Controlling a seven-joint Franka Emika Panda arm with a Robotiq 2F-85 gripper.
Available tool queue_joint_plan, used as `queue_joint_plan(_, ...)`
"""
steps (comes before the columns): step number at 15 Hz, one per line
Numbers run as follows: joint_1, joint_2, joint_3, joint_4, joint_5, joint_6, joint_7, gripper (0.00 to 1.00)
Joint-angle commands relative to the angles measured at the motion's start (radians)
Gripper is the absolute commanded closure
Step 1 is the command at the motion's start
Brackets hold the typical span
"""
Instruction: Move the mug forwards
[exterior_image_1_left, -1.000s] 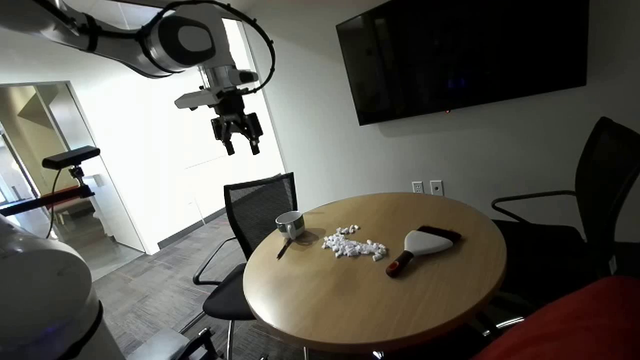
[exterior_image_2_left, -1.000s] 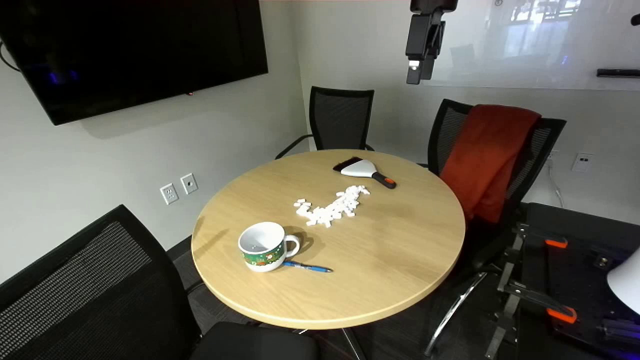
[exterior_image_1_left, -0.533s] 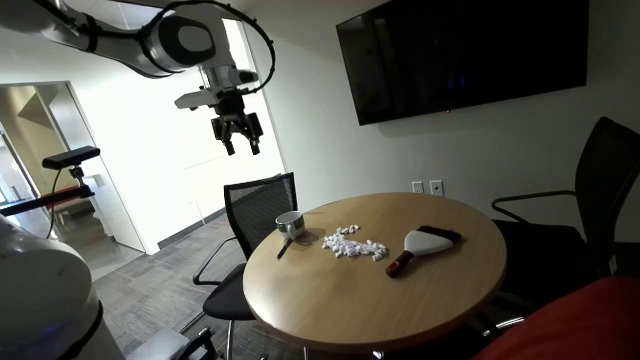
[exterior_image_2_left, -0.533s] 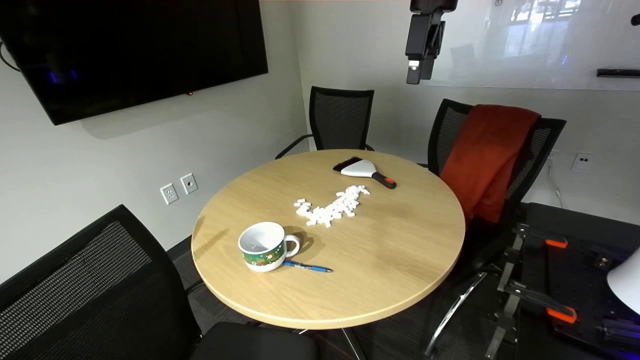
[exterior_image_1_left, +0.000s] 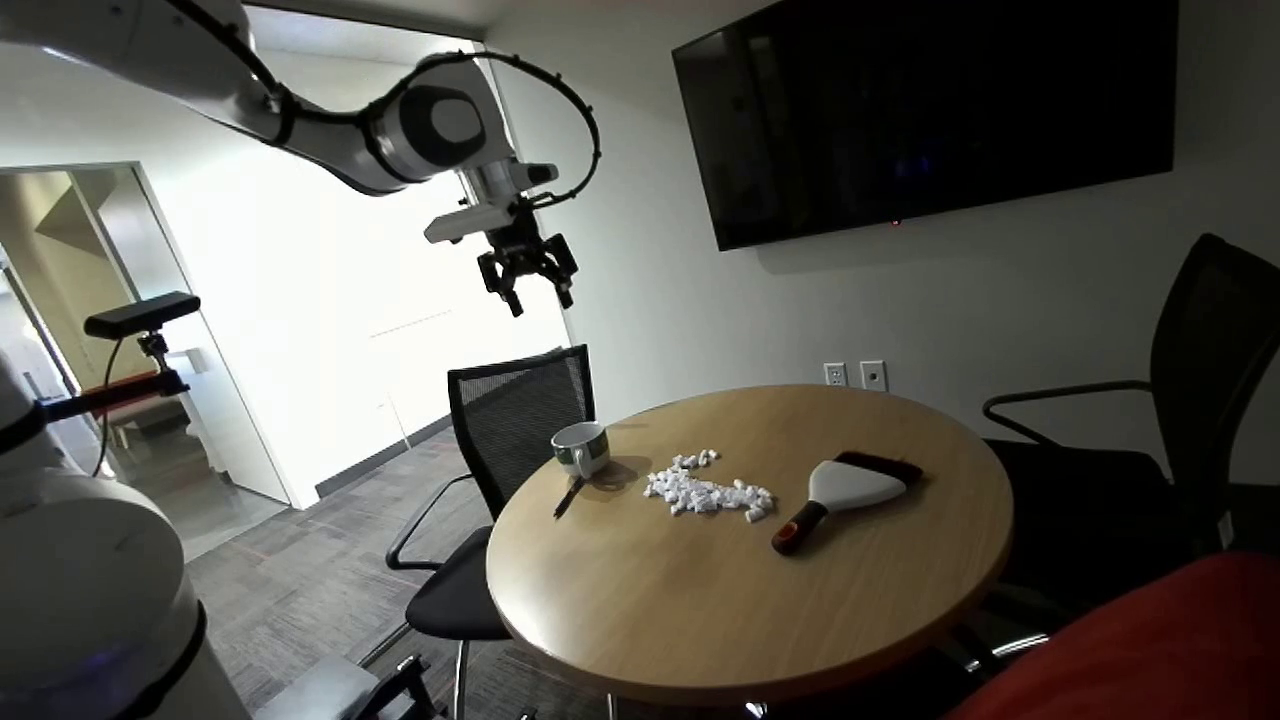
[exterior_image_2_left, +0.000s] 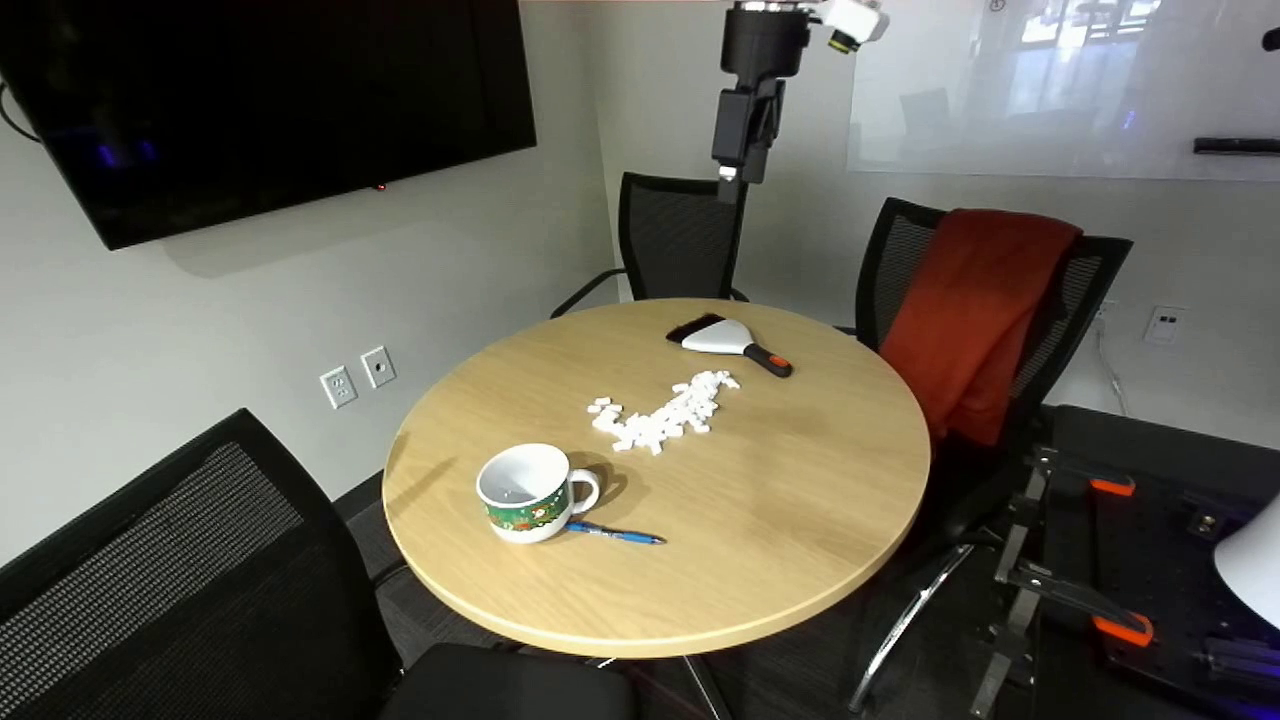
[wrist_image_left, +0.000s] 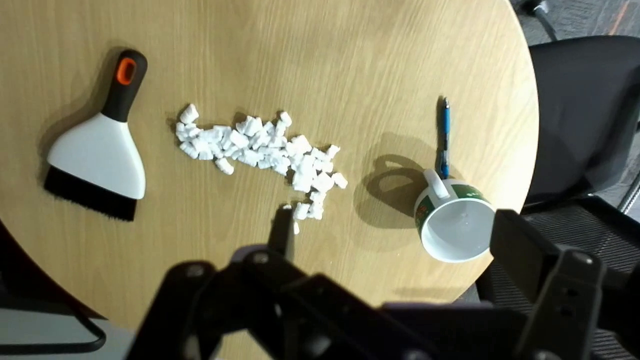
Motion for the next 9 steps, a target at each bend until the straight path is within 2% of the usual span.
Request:
queue_joint_plan(1,-0.001,0.191,0.012,0.156,-0.040,0.006,-0.002,0.00)
queue_joint_plan(2,-0.003,0.102,0.009,0.067,-0.022,0.013,0.000,0.00)
queue_joint_plan(4,-0.004,0.148,0.010,0.088,-0.024,0.014,0.001,0.00)
queue_joint_plan(9,-0.004,0.125,0.010,0.085,-0.024,0.014,0.001,0.00)
